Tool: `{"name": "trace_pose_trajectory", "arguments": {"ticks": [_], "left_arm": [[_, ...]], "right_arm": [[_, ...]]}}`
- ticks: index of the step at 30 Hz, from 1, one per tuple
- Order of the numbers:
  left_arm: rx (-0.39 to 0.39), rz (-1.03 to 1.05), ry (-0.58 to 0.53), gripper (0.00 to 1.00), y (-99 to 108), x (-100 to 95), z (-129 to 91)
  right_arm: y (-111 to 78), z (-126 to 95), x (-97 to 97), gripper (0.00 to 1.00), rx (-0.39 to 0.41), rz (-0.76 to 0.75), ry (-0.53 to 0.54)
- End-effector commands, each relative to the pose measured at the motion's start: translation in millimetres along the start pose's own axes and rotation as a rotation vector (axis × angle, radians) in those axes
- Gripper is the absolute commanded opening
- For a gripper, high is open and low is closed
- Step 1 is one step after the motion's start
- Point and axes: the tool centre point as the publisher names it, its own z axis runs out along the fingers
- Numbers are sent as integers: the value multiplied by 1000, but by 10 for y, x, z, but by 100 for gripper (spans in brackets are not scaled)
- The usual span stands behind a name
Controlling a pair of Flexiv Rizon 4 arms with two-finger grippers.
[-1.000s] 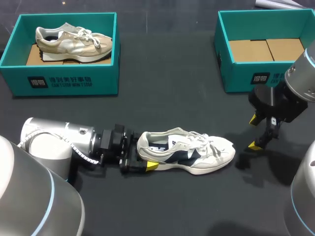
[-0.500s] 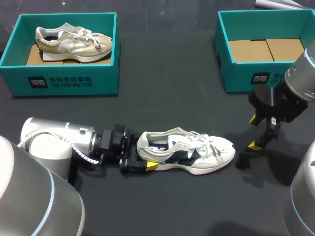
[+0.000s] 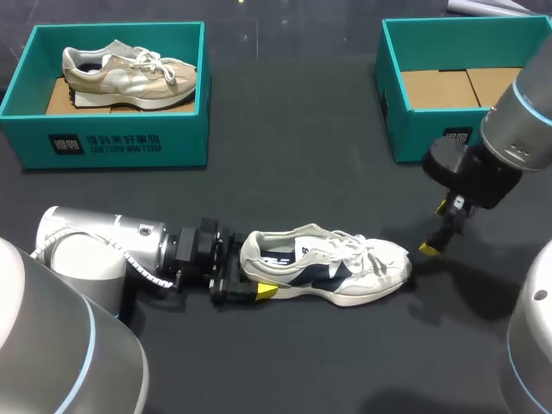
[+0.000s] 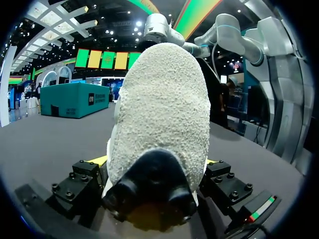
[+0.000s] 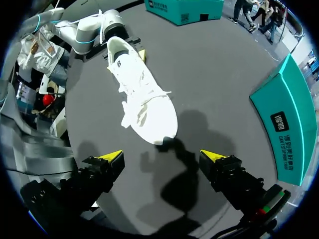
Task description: Take the shoe out of the shoebox, open the shoe tongue, remove and reinsert the insole, then place the shoe into the shoebox
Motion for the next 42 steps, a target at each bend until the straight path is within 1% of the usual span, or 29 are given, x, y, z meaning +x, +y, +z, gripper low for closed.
{"name": "trace_pose_trajectory", "arguments": {"ticks": [1, 4, 6, 8, 9, 10, 23, 24, 25, 26, 27, 28, 30, 31, 34, 35, 38, 42], "left_arm": [[-1, 0, -2, 0, 20, 15, 39], [-1, 0, -2, 0, 20, 15, 39], [-1, 0, -2, 0, 20, 15, 39], [-1, 0, -2, 0, 20, 15, 39], [-1, 0, -2, 0, 20, 15, 39], [-1, 0, -2, 0, 20, 15, 39], [-1, 0, -2, 0, 20, 15, 39], [-1, 0, -2, 0, 20, 15, 39], [-1, 0, -2, 0, 20, 15, 39], [-1, 0, -2, 0, 20, 15, 39], [-1, 0, -2, 0, 20, 15, 39], [-1, 0, -2, 0, 20, 15, 39], [-1, 0, -2, 0, 20, 15, 39], [-1, 0, -2, 0, 20, 15, 39], [-1, 0, -2, 0, 20, 15, 39], [-1, 0, -2, 0, 20, 15, 39], [-1, 0, -2, 0, 20, 15, 39], [-1, 0, -2, 0, 20, 15, 39]], "right_arm": [[319, -22, 172, 100, 172, 411, -110], [442, -80, 345, 100, 153, 479, -159], [510, -107, 424, 100, 148, 489, -188], [555, -123, 467, 100, 160, 505, -233], [559, -122, 468, 100, 161, 513, -232], [565, -115, 476, 100, 139, 536, -210], [565, -115, 476, 100, 139, 536, -210], [502, -46, 457, 100, 156, 592, -213], [471, 9, 487, 100, 163, 598, -259], [435, 49, 508, 100, 133, 623, -259], [402, 105, 525, 100, 141, 663, -253], [395, 128, 535, 100, 152, 685, -278], [377, 197, 561, 100, 162, 729, -263], [386, 230, 577, 100, 178, 787, -282], [472, 272, 670, 100, 167, 795, -334], [539, 278, 737, 100, 160, 786, -355], [641, 209, 838, 100, 144, 791, -376], [641, 209, 838, 100, 144, 791, -376]]}}
